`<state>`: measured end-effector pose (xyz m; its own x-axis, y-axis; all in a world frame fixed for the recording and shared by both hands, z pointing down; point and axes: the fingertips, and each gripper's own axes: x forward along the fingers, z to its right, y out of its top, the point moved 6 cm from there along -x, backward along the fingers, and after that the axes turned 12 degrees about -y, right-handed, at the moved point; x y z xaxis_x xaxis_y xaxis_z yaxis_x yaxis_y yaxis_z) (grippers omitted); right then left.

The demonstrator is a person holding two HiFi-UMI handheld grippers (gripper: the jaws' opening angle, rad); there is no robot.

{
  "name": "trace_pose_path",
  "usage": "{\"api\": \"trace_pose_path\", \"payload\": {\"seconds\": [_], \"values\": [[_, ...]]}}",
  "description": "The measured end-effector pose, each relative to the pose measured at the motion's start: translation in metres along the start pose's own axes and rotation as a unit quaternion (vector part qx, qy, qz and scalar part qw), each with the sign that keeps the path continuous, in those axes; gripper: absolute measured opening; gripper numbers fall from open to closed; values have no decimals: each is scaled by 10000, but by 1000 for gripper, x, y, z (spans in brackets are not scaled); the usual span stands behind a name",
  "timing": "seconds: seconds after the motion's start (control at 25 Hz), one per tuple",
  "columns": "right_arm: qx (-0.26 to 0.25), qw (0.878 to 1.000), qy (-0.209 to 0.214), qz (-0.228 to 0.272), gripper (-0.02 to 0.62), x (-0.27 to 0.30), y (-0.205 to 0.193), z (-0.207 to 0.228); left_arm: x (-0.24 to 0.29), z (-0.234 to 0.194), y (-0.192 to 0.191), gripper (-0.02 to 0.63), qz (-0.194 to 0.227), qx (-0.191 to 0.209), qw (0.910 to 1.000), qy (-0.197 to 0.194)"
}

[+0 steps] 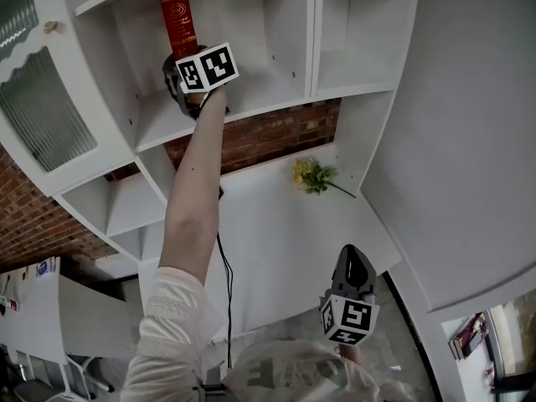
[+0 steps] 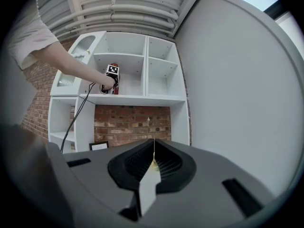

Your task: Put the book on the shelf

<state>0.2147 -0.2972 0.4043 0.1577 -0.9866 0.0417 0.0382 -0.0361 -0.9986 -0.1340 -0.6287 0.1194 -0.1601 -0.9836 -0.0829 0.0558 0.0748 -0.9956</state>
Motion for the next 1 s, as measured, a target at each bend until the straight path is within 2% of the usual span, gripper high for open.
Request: {"api": "trace_pose_path", "payload": {"seconds": [0.04, 0.16, 0.28, 0.4, 0.48, 0.56, 0.64, 0.68, 0.72, 0.76, 0.8, 0.84, 0.92, 1.0], "values": [[-1, 10000, 23, 28, 17, -2, 2, 0, -1, 0, 0, 251, 14, -14, 10000, 4], [23, 9999, 60, 92, 17, -12, 7, 2, -6, 0, -1, 320, 52, -58, 10000, -10], [125, 9996, 206, 128, 17, -22, 14, 0, -21, 3, 4, 330, 242, 19, 9997, -8], [136, 9987, 397, 287, 17, -32, 26, -8, -45, 5, 13, 330, 647, 65, 9979, -78], [118, 9977, 540, 401, 17, -40, 33, -14, -74, 11, 21, 330, 1092, 239, 9935, -213], [77, 9960, 727, 507, 17, -49, 39, -21, -118, 22, 29, 330, 1726, 744, 9814, -397], [-46, 9936, 912, 662, 17, -57, 45, -29, -175, 33, 30, 330, 2516, 1206, 9576, -719], [-120, 9921, 985, 771, 17, -59, 50, -33, -205, 38, 27, 328, 2898, 1240, 9444, -934], [-182, 9903, 1044, 894, 17, -60, 56, -36, -233, 40, 20, 325, 3169, 1105, 9350, -1149], [-235, 9885, 1092, 1023, 17, -61, 62, -38, -262, 40, 10, 324, 3278, 837, 9317, -1325], [-278, 9865, 1131, 1152, 17, -63, 68, -40, -289, 38, -4, 298, 3228, 527, 9340, -1438], [-318, 9844, 1170, 1275, 17, -64, 74, -43, -315, 33, -21, 209, 3070, 272, 9395, -1496], [-413, 9796, 1271, 1503, 17, -69, 81, -50, -361, 20, -58, 45, 2698, 79, 9499, -1575], [-451, 9753, 1435, 1615, 17, -72, 82, -60, -398, 7, -99, 14, 2477, 110, 9551, -1625]]}}
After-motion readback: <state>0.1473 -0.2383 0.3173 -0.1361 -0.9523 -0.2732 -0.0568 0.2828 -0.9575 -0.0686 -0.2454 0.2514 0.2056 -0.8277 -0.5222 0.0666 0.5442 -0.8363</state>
